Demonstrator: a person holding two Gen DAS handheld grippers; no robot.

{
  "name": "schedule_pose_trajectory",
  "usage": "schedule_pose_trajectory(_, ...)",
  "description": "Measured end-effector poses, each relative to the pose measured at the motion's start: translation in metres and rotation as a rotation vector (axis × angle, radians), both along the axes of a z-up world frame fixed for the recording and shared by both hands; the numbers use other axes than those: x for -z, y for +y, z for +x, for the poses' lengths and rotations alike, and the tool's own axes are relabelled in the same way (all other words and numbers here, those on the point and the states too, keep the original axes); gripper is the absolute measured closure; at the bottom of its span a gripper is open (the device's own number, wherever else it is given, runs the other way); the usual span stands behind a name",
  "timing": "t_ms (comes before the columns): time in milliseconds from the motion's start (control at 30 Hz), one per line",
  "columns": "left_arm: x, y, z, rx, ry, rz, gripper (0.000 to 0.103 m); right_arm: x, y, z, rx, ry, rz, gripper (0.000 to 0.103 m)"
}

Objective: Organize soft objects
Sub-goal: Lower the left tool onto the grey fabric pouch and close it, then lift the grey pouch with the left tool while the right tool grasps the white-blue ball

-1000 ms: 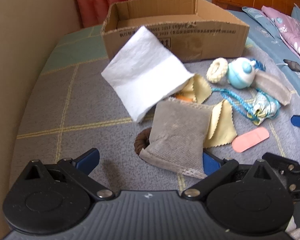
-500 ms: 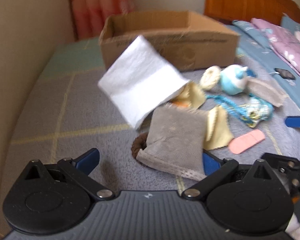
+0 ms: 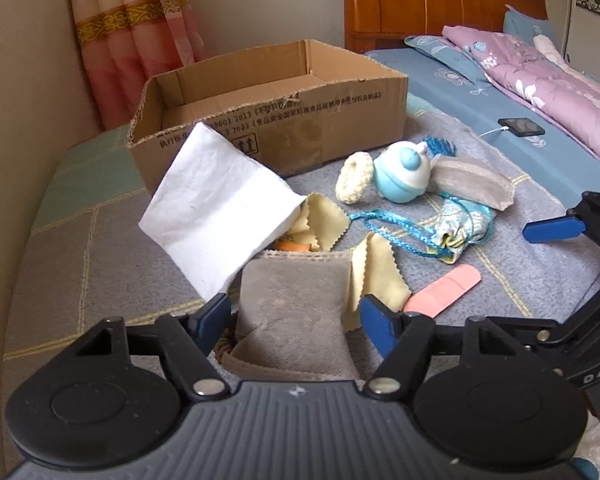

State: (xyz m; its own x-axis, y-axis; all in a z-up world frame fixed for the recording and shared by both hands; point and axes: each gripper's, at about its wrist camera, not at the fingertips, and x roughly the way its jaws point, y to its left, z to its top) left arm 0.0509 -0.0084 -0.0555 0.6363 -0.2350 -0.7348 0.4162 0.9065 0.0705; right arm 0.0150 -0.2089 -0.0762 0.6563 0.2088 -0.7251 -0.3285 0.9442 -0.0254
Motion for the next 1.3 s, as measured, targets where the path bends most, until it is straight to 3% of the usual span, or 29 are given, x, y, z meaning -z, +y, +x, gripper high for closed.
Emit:
schedule_pose_trajectory(100, 0.002, 0.000, 0.003, -0.001, 0.007, 0.003, 0.037, 0.000, 0.000, 0.000, -0.007, 0.003, -0.001, 0.000)
schedule_pose_trajectory(267, -0.002, 0.003, 0.006, -0.007, 0.010, -0.026, 0.061, -0.001, 0.001, 0.001, -0.013, 0.010, -0.002, 0.000)
schedule_pose_trajectory(467, -0.015, 0.008, -0.001, -0.030, 0.002, -0.083, 0.066, -0.010, -0.004, 0.001, -0.026, -0.008, 0.031, 0.000)
schedule_pose_trajectory(800, -0.008, 0.010, -0.007, -0.036, 0.006, -0.093, 0.066, -0.035, -0.001, 0.027, -0.074, -0.116, -0.009, 0.003)
schedule_pose_trajectory(1100, -0.005, 0.010, -0.007, -0.041, -0.002, -0.096, 0.062, -0.033, 0.007, 0.078, -0.108, -0.128, -0.057, 0.028)
schedule_pose_trajectory(1200, -0.003, 0.009, -0.005, -0.042, 0.005, -0.095, 0.055, -0.026, 0.010, 0.090, -0.114, -0.120, -0.066, 0.031)
schedule_pose_trajectory(1300, -0.003, 0.007, -0.005, -0.037, 0.004, -0.090, 0.038, -0.021, 0.011, 0.097, -0.119, -0.106, -0.065, 0.032)
